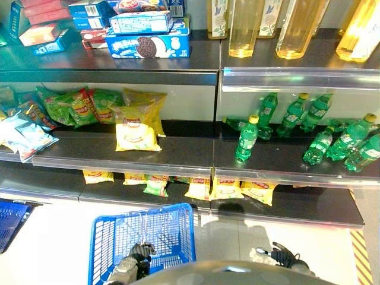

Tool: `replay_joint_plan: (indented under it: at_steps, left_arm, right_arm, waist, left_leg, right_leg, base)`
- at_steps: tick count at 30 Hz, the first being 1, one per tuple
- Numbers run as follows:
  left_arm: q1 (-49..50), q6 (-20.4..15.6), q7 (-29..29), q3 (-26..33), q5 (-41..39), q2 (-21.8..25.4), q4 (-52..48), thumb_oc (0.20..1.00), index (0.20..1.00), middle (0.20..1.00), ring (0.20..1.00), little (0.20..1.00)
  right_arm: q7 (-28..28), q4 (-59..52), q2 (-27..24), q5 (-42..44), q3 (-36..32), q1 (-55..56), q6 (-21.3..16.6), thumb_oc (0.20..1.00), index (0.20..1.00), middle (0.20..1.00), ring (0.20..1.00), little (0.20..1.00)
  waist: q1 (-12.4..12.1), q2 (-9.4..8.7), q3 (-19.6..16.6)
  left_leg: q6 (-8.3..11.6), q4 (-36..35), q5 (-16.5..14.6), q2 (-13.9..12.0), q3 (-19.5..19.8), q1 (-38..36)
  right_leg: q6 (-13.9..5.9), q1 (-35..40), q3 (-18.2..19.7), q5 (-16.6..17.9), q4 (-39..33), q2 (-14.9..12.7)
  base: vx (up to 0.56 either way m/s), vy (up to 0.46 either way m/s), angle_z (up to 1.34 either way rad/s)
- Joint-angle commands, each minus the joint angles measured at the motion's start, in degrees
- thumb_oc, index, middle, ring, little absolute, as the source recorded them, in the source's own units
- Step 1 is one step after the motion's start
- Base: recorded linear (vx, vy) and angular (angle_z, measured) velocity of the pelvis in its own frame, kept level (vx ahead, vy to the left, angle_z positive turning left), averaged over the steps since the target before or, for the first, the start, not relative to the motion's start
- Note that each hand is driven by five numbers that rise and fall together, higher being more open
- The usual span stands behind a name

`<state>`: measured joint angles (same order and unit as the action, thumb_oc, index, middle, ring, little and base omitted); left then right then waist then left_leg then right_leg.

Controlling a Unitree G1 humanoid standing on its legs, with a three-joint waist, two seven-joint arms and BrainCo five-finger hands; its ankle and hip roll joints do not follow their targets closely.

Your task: Pick up the snacks into the basket

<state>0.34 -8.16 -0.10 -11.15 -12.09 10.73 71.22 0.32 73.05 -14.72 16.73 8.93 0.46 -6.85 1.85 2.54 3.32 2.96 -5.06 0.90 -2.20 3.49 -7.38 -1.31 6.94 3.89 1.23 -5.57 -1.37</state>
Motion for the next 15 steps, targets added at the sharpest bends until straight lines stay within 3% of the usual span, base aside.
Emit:
replay_joint_plan:
  at_steps: [1, 7, 11, 15]
  left_arm:
    - [-3.5, -2.2, 0.0, -1.4, -0.9, 1.0, 1.1, 0.2, 0.2, 0.2, 0.2, 0.2]
    - [-3.1, -2.5, 0.6, -0.4, -2.8, 0.8, 0.6, 0.2, 0.2, 0.2, 0.2, 0.2]
    - [0.9, -4.2, 2.5, 2.0, -7.1, 2.1, -13.5, 0.2, 0.2, 0.2, 0.2, 0.2]
    - [3.6, -5.1, 3.7, 1.7, -9.2, 3.9, -26.0, 0.2, 0.2, 0.2, 0.2, 0.2]
  right_arm:
    - [-0.5, 1.3, -1.0, 1.6, 0.6, -2.1, -2.2, 1.0, 1.0, 1.0, 1.0, 1.0]
    - [-1.7, -1.0, -1.3, 3.2, -0.2, -2.5, -3.0, 1.0, 1.0, 1.0, 1.0, 1.0]
    - [-5.5, -29.6, -4.3, 4.8, -4.5, 1.8, -6.7, 1.0, 1.0, 1.0, 1.0, 1.0]
    - [-9.6, -42.1, -6.9, 4.4, -10.0, 1.8, -8.8, 1.0, 1.0, 1.0, 1.0, 1.0]
  waist:
    - [-2.1, -3.47, -0.1]
    - [-1.9, -3.66, 0.1]
    - [-1.2, -3.48, 0.9]
    - [-1.0, -3.43, 1.6]
  left_leg:
    - [-1.19, 0.5, -2.8, 3.6, 1.9, 1.4]
    - [-1.15, 0.4, -2.8, 3.4, 1.4, 1.4]
    - [-1.2, 0.5, -2.4, 3.2, 0.9, 2.1]
    - [-1.55, 0.6, -2.4, 3.1, 0.6, 2.6]
  right_leg:
    - [-5.23, 0.8, -3.6, -3.0, 1.7, -3.1]
    - [-5.25, 0.6, -3.1, -2.9, 1.7, -3.0]
    - [-5.42, -0.9, -2.4, -2.6, 2.7, -2.9]
    - [-5.81, -1.8, -2.4, -2.5, 3.5, -3.1]
  base:
    - [0.0, 0.0, 0.0]
    - [0.0, 0.0, 0.0]
    - [-0.03, 0.013, -0.04]
    - [-0.04, 0.022, -0.03]
